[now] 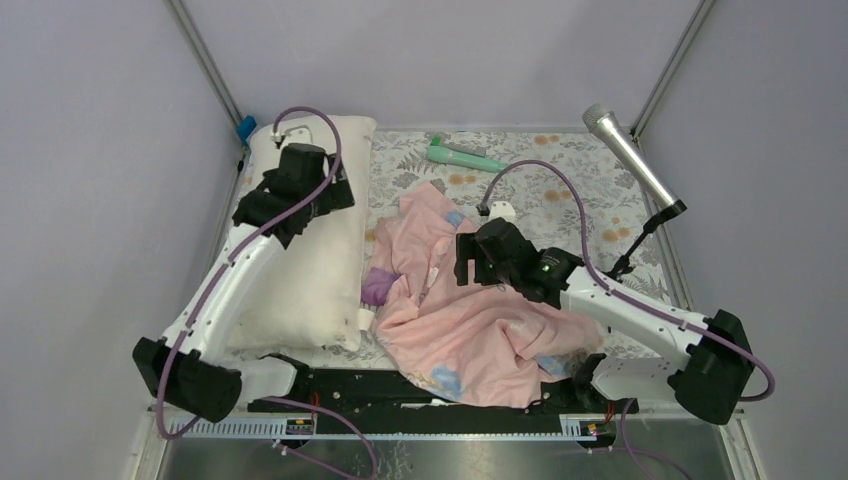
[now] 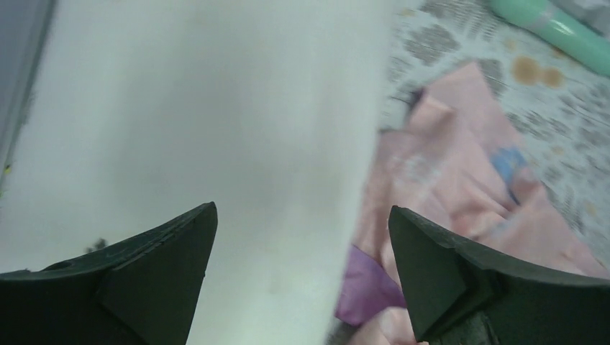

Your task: Put the pillow into the pillowcase

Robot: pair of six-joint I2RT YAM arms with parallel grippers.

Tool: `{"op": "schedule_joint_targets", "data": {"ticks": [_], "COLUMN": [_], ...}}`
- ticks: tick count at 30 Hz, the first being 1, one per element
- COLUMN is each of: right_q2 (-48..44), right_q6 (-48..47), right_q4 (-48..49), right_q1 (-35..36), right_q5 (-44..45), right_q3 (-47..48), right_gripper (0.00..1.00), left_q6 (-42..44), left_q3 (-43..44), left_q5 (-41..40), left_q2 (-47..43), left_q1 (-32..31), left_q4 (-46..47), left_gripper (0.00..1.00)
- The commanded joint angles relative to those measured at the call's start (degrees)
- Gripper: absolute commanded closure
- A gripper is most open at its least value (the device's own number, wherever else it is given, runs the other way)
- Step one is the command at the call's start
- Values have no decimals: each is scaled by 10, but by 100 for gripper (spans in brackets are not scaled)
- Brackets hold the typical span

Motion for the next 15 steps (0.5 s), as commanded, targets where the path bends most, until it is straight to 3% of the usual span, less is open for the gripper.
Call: {"op": "schedule_joint_targets", "data": {"ticks": [1, 4, 7, 8, 11, 13, 14, 15], "right_q2": [36, 54, 70, 76, 94, 97, 97, 94], "right_q6": [-21, -29, -34, -36, -43, -45, -46, -47], "right_q4": [73, 83, 92, 96, 97, 94, 93, 92], "right_q1": [-2, -2, -2, -2, -2, -1, -1, 0], "right_q5": [-55, -71, -93, -101, -119, -124, -128, -130], "right_q3": [25, 37, 50, 52, 64, 77, 84, 92], "right_gripper": [13, 13, 13, 13, 13, 13, 13, 14], "left_q6": [49, 49, 17, 7, -27, -54, -70, -88], "left_q3": [2, 9, -12, -18, -20, -12, -11, -13], "left_q5": [58, 55, 105, 132, 186, 208, 213, 208], "left_q2": [52, 114, 162, 173, 196, 195, 186, 173], "left_q1": [86, 119, 169, 181, 206, 218, 221, 222], "left_q4": [31, 40, 81, 94, 133, 144, 153, 161], "left_gripper": [1, 1, 2, 8, 53, 94, 100, 100]}}
